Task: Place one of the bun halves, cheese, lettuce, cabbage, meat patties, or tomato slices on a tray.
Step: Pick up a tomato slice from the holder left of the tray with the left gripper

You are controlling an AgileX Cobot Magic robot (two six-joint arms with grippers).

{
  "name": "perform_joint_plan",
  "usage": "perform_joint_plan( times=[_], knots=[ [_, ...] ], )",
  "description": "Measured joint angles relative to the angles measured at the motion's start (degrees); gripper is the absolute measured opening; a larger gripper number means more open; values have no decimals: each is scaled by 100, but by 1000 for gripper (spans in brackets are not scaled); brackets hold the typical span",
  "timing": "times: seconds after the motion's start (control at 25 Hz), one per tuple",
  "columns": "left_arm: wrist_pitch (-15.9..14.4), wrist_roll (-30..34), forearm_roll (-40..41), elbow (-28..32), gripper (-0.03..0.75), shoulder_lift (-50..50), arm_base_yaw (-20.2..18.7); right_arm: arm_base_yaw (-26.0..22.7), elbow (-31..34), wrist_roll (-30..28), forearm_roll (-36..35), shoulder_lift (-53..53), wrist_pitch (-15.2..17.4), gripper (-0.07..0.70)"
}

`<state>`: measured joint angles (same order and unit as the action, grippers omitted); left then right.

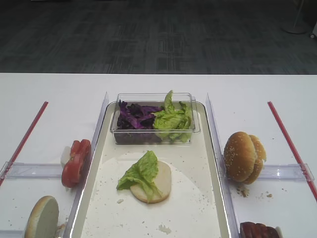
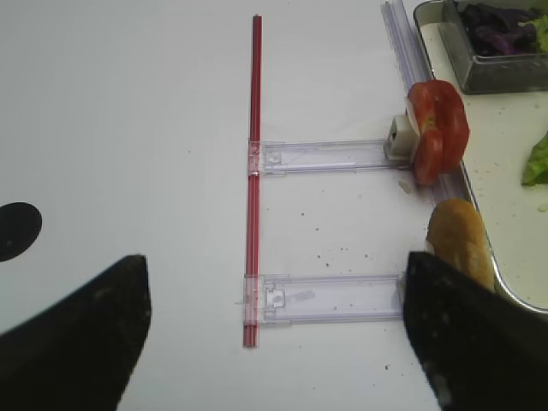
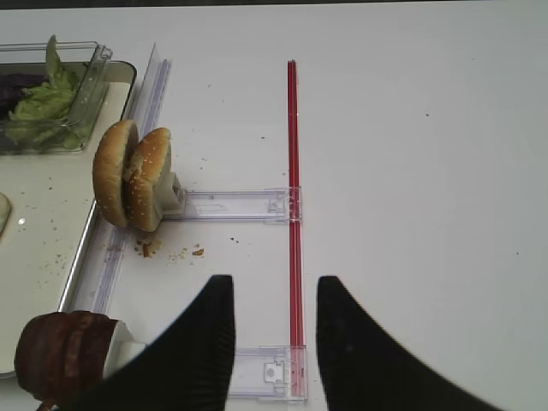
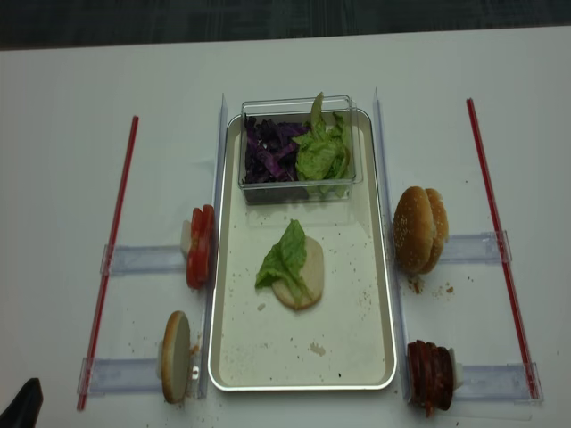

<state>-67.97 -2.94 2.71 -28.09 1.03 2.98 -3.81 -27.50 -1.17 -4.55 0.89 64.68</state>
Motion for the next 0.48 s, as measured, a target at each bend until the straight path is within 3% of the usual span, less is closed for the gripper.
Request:
perform_joint_plan(
  times=[0.48],
  knots=[
    [0,0,0,0,555,0,0,0,0,0,0,0,0,267]
  ],
)
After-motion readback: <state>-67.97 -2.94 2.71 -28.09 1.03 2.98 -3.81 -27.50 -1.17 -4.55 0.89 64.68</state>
